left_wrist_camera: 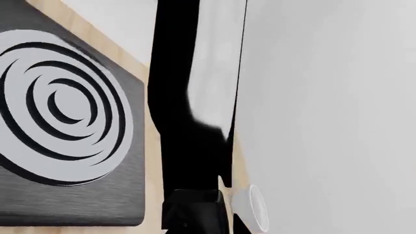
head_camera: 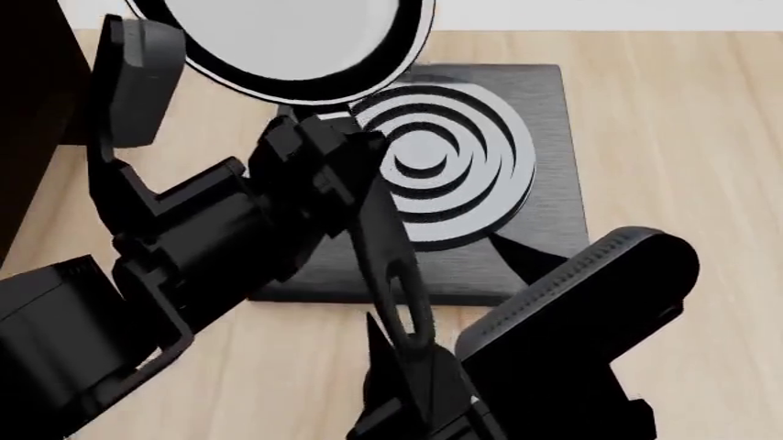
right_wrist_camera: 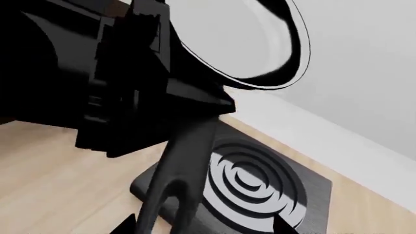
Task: Put the frying pan on the cabinet shelf.
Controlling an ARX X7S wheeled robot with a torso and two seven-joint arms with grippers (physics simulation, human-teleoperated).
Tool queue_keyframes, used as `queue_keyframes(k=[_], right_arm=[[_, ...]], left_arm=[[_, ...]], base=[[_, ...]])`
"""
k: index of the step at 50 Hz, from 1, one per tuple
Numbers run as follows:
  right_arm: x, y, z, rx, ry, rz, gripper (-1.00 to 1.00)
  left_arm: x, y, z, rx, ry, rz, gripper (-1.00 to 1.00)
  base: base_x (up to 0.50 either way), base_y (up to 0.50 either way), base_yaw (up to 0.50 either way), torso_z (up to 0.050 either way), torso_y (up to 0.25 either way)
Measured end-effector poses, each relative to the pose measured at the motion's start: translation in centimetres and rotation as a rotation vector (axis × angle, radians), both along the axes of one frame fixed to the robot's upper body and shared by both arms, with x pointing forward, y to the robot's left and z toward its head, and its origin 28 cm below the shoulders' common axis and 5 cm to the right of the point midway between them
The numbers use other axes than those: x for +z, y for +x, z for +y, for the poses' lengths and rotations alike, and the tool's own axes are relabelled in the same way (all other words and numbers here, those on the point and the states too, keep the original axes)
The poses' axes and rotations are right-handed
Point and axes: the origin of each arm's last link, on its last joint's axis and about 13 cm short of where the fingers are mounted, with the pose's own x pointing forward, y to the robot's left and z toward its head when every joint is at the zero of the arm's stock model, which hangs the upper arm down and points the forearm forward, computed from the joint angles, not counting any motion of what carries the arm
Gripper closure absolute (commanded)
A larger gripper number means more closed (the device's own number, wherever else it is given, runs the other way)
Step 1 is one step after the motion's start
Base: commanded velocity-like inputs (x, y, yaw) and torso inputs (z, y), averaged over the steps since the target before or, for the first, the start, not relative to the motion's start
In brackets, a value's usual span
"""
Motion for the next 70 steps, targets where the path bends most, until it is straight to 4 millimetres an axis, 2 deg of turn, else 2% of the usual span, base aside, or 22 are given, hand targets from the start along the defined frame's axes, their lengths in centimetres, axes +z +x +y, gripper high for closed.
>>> queue_keyframes(k=[16, 28, 47, 70], right_arm=[[0.0, -0.5, -0.4, -0.031, 0.043, -0.005, -1.0], [-0.8, -0.7, -0.5, -0.042, 0.079, 0.006, -1.0], [-1.6, -1.2, -0.7, -0.051, 0.099, 0.024, -1.0], [-2.0, -1.3, -0.4, -0.044, 0.093, 0.041, -1.0]], left_arm=[[3.4, 2.8, 2.1, 0.14, -0.032, -0.06, 1.0], [5.5, 3.9, 3.7, 0.229, -0.131, -0.064, 1.0], [8.0, 3.7, 7.6, 0.339, -0.297, -0.068, 1.0], [9.1, 3.1, 11.5, 0.45, -0.424, -0.074, 1.0]], base=[[0.0, 0.0, 0.0, 0.0, 0.002], [0.0, 0.0, 0.0, 0.001, 0.002], [0.0, 0.0, 0.0, 0.001, 0.002], [0.0, 0.0, 0.0, 0.0, 0.002]])
